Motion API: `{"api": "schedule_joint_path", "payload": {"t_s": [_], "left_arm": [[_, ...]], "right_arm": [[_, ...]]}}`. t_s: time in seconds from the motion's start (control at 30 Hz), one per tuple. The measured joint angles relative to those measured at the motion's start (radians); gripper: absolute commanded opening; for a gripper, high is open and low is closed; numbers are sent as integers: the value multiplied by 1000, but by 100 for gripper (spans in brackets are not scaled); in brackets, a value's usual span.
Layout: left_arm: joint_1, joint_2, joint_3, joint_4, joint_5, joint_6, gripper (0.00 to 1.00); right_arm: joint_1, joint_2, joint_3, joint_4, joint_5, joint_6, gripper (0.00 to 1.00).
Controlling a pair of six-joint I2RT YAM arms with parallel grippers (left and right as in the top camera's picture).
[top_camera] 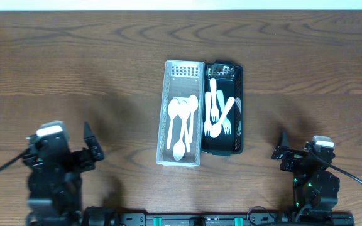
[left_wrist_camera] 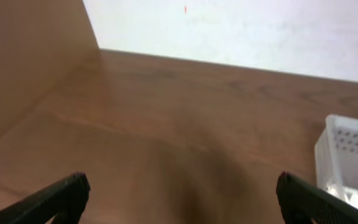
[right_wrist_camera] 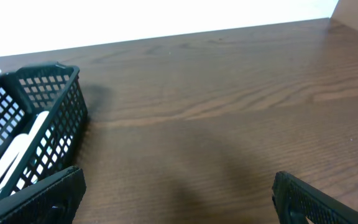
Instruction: Pack container
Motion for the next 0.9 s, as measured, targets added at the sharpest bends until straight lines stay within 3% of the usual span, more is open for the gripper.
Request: {"api": "schedule_joint_path", "payload": {"t_s": [0.3, 0.6, 0.9], "left_arm": [[3, -182, -345, 208, 14, -26, 98], [3, -267, -533, 326, 14, -29, 98], [3, -313, -612, 372, 14, -29, 98]], "right_arm": [[0, 0, -1, -1, 0, 0, 99], [0, 0, -1, -1, 0, 0, 99], [0, 0, -1, -1, 0, 0, 99]]}}
